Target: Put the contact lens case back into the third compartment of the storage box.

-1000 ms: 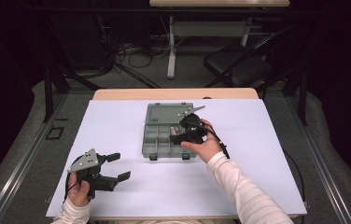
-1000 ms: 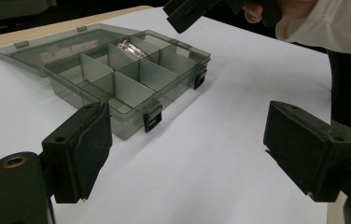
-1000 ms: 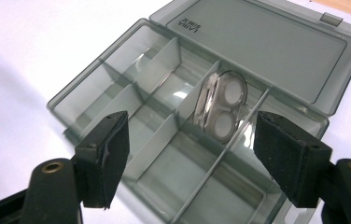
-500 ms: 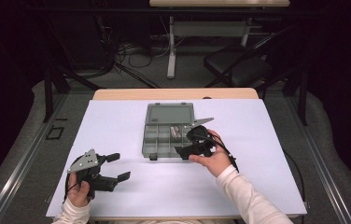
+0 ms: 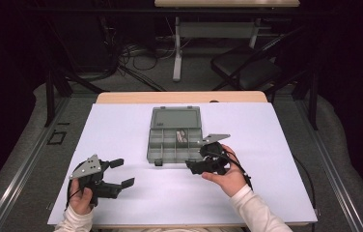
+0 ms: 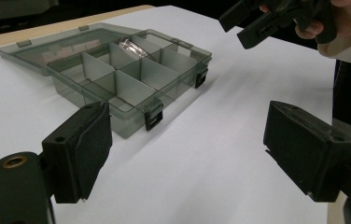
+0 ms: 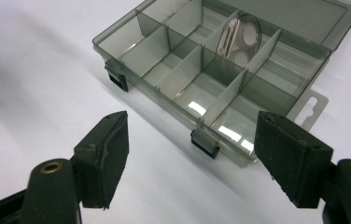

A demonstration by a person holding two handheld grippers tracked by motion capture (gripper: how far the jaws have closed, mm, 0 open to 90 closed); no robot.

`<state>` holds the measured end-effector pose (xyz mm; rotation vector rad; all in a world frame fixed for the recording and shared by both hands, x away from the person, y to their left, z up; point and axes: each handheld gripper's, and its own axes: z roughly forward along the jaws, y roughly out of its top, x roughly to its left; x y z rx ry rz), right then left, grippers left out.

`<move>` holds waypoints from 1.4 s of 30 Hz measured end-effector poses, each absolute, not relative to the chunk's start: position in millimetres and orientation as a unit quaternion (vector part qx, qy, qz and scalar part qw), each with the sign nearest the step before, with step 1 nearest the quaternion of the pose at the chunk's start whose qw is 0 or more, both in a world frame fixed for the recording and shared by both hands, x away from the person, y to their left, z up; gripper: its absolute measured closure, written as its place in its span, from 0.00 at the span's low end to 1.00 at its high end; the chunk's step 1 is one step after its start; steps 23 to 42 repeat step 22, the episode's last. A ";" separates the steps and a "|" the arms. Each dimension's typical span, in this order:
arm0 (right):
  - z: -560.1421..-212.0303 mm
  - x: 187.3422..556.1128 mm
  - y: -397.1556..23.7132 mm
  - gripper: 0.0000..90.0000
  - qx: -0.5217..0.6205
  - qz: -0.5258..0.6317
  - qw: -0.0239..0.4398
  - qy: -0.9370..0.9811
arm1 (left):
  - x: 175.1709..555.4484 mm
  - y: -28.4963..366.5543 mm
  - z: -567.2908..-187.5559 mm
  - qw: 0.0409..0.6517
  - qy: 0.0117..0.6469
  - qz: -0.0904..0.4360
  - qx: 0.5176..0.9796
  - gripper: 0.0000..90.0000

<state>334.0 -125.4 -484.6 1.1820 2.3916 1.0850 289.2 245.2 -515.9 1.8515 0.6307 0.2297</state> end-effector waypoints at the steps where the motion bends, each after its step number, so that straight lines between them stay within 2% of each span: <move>1: -485.4 332.1 -126.9 0.29 0.406 0.372 0.133 0.824 | 289.2 245.2 -515.9 0.553 0.267 0.097 0.783 0.18; 22: -500.7 298.9 -172.6 0.27 0.411 0.391 0.140 0.812 | 290.6 244.5 -516.3 0.552 0.267 0.096 0.784 0.18; 42: -500.7 298.9 -172.6 0.27 0.411 0.391 0.140 0.812 | 290.6 244.5 -516.3 0.552 0.267 0.096 0.784 0.18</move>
